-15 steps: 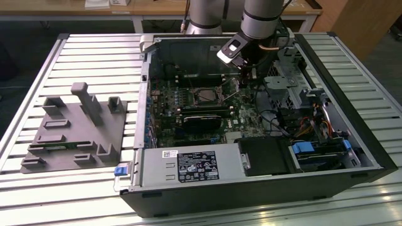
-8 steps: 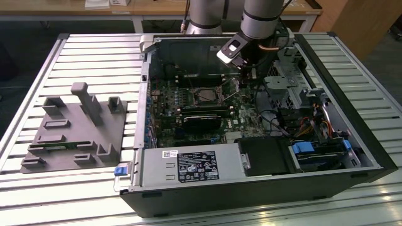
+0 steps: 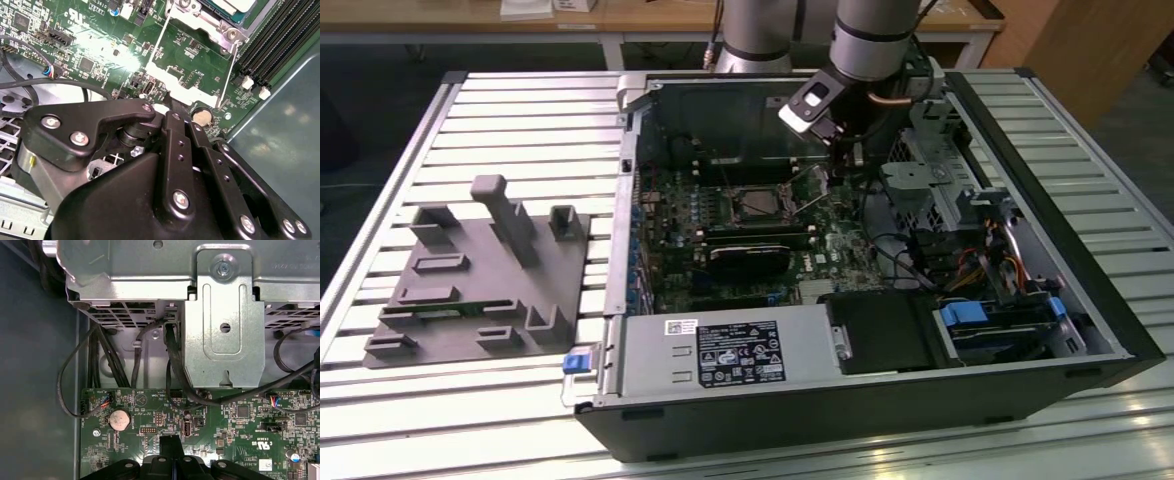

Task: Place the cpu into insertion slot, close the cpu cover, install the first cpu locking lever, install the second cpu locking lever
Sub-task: 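Close the cpu cover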

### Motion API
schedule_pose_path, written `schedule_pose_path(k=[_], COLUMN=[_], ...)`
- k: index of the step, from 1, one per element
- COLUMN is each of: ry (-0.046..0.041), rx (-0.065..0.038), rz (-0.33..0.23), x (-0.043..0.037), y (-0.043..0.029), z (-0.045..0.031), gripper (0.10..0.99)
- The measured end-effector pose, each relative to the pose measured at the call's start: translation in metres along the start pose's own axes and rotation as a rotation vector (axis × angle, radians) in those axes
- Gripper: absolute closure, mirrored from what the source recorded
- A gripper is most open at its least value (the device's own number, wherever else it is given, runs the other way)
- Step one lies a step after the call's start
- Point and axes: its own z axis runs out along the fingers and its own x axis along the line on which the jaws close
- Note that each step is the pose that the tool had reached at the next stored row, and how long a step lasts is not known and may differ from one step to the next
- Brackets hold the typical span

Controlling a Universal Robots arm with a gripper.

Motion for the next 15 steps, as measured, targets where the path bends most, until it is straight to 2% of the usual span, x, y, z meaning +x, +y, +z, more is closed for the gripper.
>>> schedule_pose_path(k=[7, 15], ry=[-0.0002, 0.0039], rx=[0.0, 0.0], rz=[0.0, 0.0], x=[-0.0001, -0.0002], y=[-0.0009, -0.0081], z=[-0.0003, -0.003], gripper=[0.98, 0.98])
